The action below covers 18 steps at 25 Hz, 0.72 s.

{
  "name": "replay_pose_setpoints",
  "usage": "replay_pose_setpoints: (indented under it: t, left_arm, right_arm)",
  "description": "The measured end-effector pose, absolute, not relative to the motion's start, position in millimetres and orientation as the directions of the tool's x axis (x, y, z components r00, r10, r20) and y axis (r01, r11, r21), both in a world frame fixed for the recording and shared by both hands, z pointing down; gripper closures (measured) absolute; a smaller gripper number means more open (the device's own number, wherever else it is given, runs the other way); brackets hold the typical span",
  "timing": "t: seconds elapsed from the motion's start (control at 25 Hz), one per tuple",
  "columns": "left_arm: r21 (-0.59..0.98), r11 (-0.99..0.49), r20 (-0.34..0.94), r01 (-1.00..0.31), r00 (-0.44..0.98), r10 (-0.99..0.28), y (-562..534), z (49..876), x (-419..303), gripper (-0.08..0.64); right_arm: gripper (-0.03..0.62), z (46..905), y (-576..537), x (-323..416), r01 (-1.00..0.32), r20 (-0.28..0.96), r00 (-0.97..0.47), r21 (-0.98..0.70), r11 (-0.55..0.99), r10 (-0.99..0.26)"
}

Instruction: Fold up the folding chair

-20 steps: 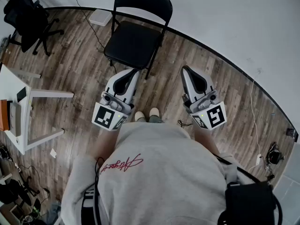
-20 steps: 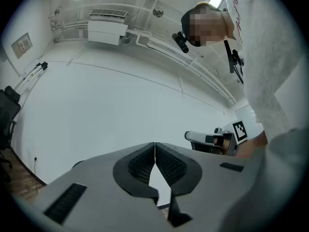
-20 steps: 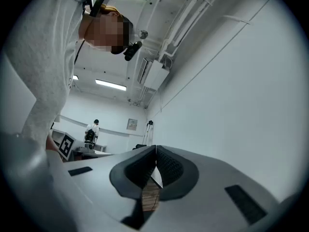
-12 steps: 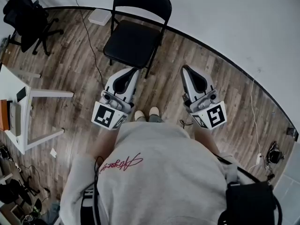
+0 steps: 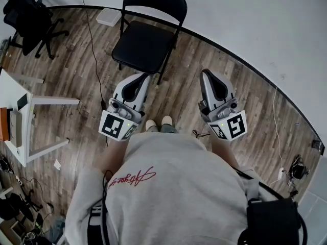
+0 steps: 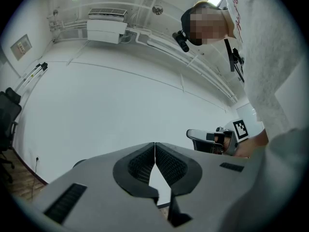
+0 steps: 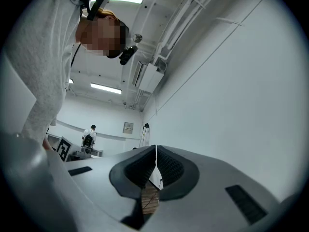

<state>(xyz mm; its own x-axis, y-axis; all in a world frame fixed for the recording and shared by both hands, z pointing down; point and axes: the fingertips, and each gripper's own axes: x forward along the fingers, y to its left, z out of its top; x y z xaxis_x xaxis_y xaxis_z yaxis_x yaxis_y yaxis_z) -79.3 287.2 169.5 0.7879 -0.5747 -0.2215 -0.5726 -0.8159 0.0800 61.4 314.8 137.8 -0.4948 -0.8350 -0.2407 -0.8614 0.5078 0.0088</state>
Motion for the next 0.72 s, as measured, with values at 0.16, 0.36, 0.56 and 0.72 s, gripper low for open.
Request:
replay_pose_setpoints:
  t: [0.16, 0.36, 0.56, 0.72]
  left_arm:
    - [0.104, -0.783, -0.224, -0.613, 0.753, -0.619, 279, 172, -80, 0.543]
    - [0.104, -0.716, -0.184, -0.690, 0.694, -0.696, 269, 187, -86, 0.543]
    - [0.138, -0.693, -0.152, -0.708, 0.676, -0.721, 250, 201, -99, 0.543]
    - [0.176, -0.656, -0.115, -0.734, 0.647, -0.754, 209, 219, -111, 0.543]
  right_arm:
    - [0.574, 139, 314, 68, -0.853, -0.259, -0.506, 0.011, 0.522, -0.823]
    - [0.572, 153, 304, 81, -0.853, -0.221, -0.515, 0.036, 0.521, -0.828]
    - [0.572, 165, 280, 82, -0.861, -0.196, -0.504, 0.028, 0.509, -0.841]
    - [0.572, 169, 246, 82, -0.881, -0.211, -0.466, 0.019, 0.473, -0.859]
